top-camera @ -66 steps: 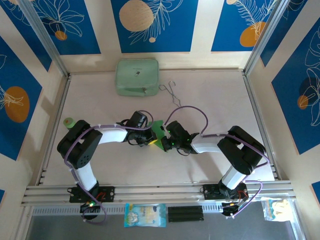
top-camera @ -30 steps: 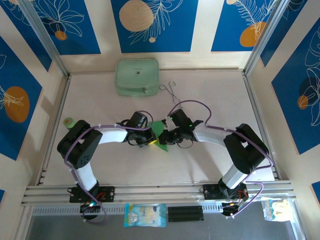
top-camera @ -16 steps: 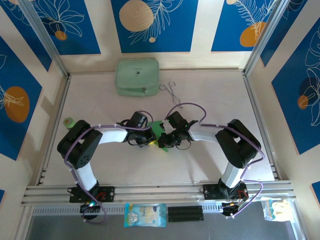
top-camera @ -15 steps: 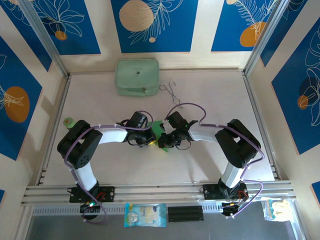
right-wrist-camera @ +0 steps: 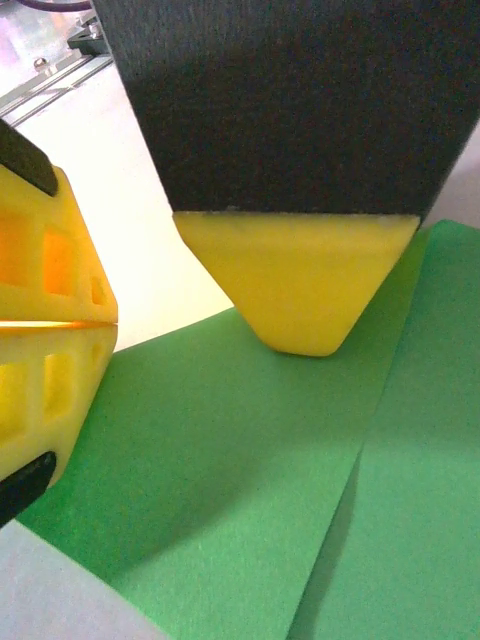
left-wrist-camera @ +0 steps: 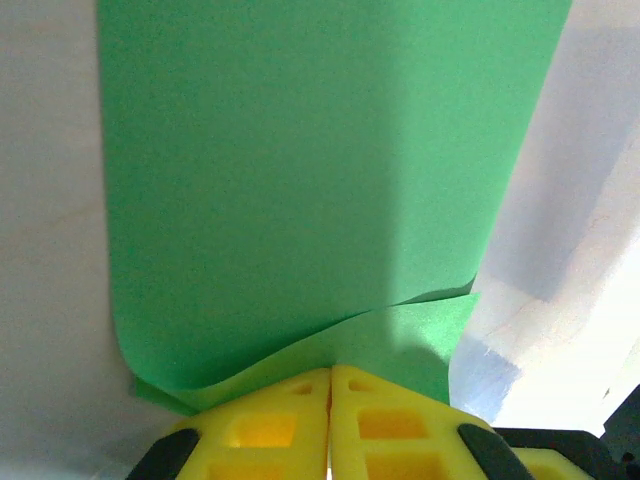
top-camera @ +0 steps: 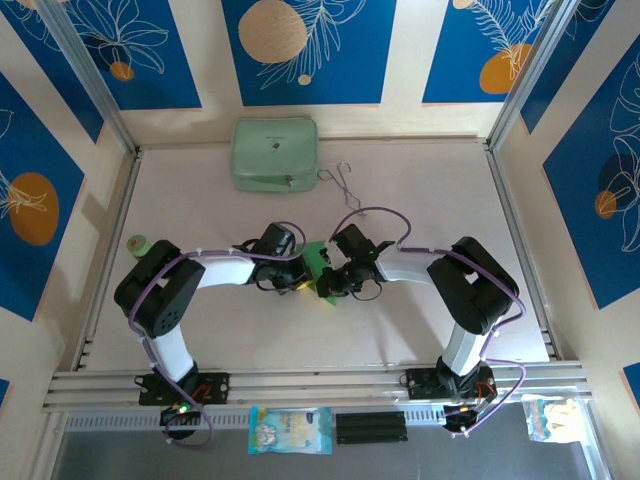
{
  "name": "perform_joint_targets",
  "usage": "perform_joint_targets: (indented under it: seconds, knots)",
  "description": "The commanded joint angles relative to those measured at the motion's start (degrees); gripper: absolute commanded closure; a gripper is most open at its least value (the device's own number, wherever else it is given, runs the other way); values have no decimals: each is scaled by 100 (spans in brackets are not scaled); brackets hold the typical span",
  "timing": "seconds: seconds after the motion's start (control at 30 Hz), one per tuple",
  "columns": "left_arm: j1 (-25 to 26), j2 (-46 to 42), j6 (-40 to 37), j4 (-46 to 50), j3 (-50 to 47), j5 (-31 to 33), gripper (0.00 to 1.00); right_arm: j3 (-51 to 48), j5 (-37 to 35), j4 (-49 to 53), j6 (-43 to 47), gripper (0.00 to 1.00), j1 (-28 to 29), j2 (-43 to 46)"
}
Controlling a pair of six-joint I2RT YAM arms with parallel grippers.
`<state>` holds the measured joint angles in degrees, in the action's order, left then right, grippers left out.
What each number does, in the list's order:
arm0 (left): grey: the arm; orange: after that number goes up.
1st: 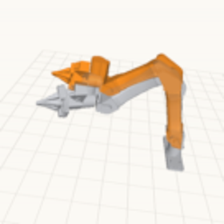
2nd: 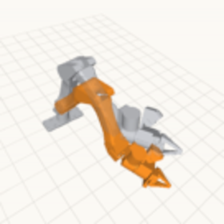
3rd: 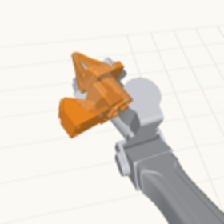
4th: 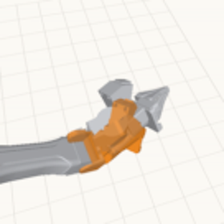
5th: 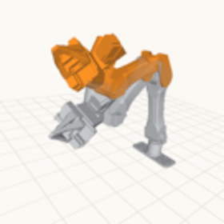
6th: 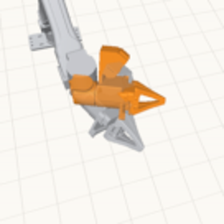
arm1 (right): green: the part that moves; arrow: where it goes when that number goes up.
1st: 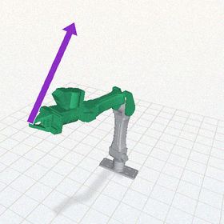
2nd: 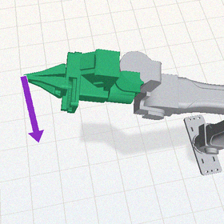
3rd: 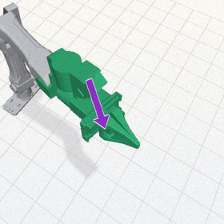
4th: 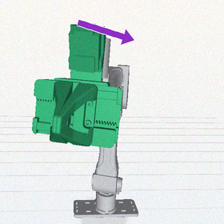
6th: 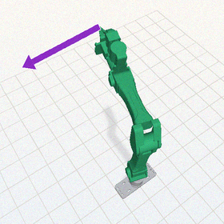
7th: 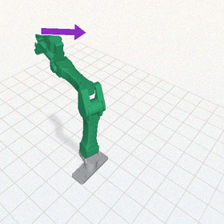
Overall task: Fold a paper plane with a square sheet of paper (pick it up from the middle)
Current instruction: Third fold the triangle at the center of the table.
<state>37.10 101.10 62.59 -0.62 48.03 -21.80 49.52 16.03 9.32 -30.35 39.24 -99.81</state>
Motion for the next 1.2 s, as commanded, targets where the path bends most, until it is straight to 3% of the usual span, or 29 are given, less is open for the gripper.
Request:
perform_joint_targets:
  seconds: [0.0,0.33,0.63,1.17]
  knots:
    - [40,168,30,492,-206,339,90,20,-4,167,112,91,7,-140]
    - [41,174,29,483,-216,327,91,-21,24,158,118,91,-3,-182]
    - [35,164,-1,502,-224,320,91,-397,45,79,111,91,-124,493]
    - [41,208,13,493,-223,327,91,-614,-173,309,162,91,-144,188]
